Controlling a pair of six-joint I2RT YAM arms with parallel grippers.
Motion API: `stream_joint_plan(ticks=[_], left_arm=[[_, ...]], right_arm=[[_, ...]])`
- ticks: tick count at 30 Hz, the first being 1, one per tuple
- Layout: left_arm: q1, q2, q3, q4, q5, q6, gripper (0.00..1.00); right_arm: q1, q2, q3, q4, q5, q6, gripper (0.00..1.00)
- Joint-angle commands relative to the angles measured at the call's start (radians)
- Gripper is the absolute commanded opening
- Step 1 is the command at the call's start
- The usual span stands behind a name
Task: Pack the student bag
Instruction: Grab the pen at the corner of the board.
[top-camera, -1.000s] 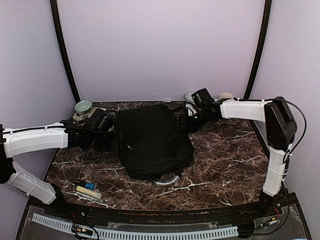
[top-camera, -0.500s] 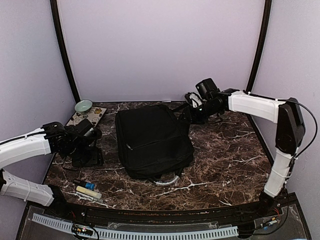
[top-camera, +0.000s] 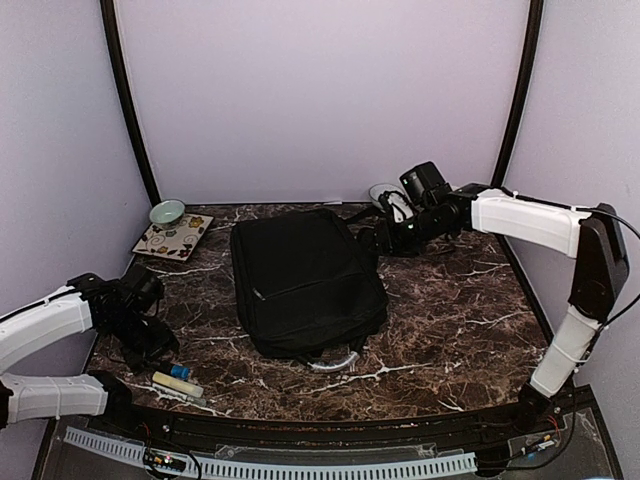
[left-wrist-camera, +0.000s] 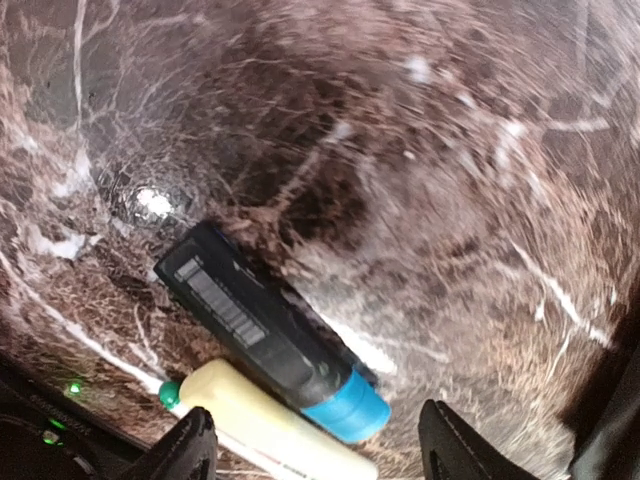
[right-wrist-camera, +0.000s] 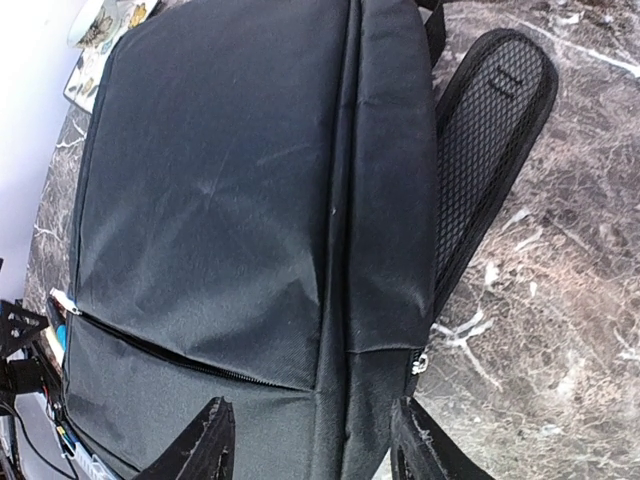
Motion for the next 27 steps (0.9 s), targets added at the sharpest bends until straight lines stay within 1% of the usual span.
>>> stream_joint_plan(ticks=[1, 5, 9, 14, 18, 22, 24, 25, 27], left_arm=[[0.089, 0.011, -0.049, 0.083, 0.064, -0.097, 0.7], [0.147, 0.024, -0.042, 0.094, 0.012, -0.09, 0.68], [0.218, 0.054, -0.046, 0.13, 0.009, -0.054, 0.63], [0.256, 0.086, -0.02, 0.094, -0.034, -0.017, 0.62], [0.276, 0.116, -0.028, 0.082, -0.033, 0.001, 0.61], [0.282, 0.123, -0.065, 0.156, 0.002, 0.009, 0.54], [0.286, 0.127, -0.074, 0.187, 0.007, 0.014, 0.48], [0.287, 0.134, -0.075, 0.199, 0.009, 0.018, 0.44], [0.288, 0.153, -0.077, 0.216, 0.011, 0.022, 0.41]], right_arm=[[0.011, -0.039, -0.022, 0.006, 0.01, 0.012, 0.54], [0.011, -0.069, -0.053, 0.007, 0.017, 0.005, 0.54], [0.012, -0.077, -0.082, 0.003, 0.015, -0.002, 0.54], [0.011, -0.084, -0.091, -0.001, 0.015, -0.01, 0.54], [0.011, -0.071, -0.081, -0.016, 0.015, -0.02, 0.54], [0.011, -0.067, -0.081, -0.016, 0.015, -0.018, 0.54], [0.011, -0.068, -0.082, -0.014, 0.013, -0.014, 0.53], [0.012, -0.067, -0.082, -0.014, 0.012, -0.014, 0.53], [0.011, -0.066, -0.079, -0.014, 0.013, -0.013, 0.53]])
